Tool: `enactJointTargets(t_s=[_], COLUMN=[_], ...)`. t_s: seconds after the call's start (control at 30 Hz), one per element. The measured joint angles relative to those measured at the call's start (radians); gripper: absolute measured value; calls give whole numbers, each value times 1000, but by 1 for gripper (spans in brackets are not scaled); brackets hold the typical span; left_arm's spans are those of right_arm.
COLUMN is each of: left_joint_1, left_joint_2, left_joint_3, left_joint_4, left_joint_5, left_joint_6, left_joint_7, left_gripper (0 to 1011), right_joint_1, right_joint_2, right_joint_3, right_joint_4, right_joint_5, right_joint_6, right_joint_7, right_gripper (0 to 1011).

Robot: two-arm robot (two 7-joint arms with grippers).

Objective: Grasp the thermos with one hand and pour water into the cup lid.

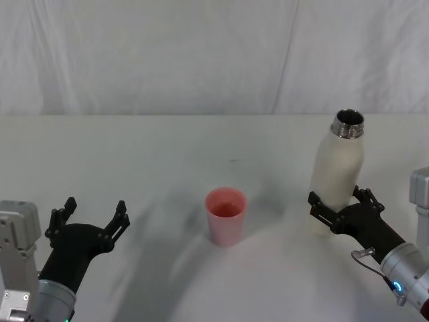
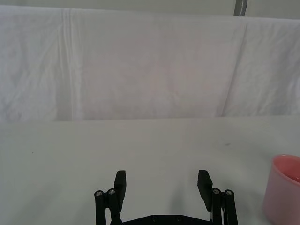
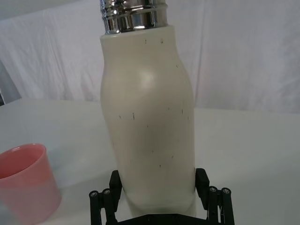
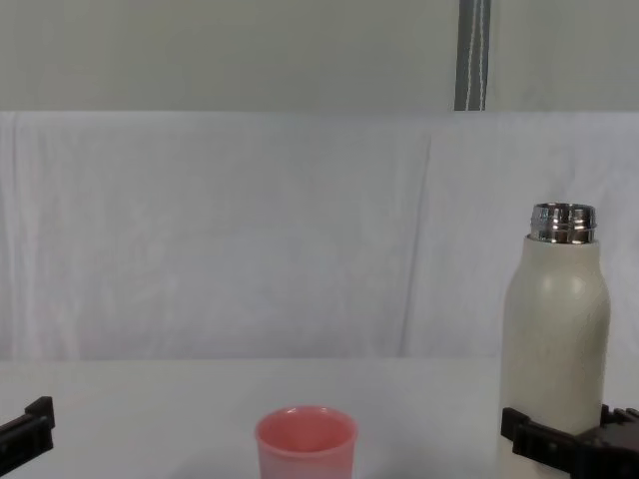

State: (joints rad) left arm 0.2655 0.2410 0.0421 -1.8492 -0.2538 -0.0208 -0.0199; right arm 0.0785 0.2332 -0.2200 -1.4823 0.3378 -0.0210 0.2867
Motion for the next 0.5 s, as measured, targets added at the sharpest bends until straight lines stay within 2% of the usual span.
enactJointTargets(t_s=[0.5], left_joint_1=[0], left_joint_2=[0], left_joint_3=[0], left_joint_4=[0], left_joint_5=[0], left_joint_6=[0], left_joint_7=[0], left_gripper=[1001], right_joint_1=[-30], right_joint_2=[25], right_joint_3=[-2], right_joint_4=[-25], right_joint_5=[34], right_joint_6=[17], right_joint_7=[9], right_gripper=[1000])
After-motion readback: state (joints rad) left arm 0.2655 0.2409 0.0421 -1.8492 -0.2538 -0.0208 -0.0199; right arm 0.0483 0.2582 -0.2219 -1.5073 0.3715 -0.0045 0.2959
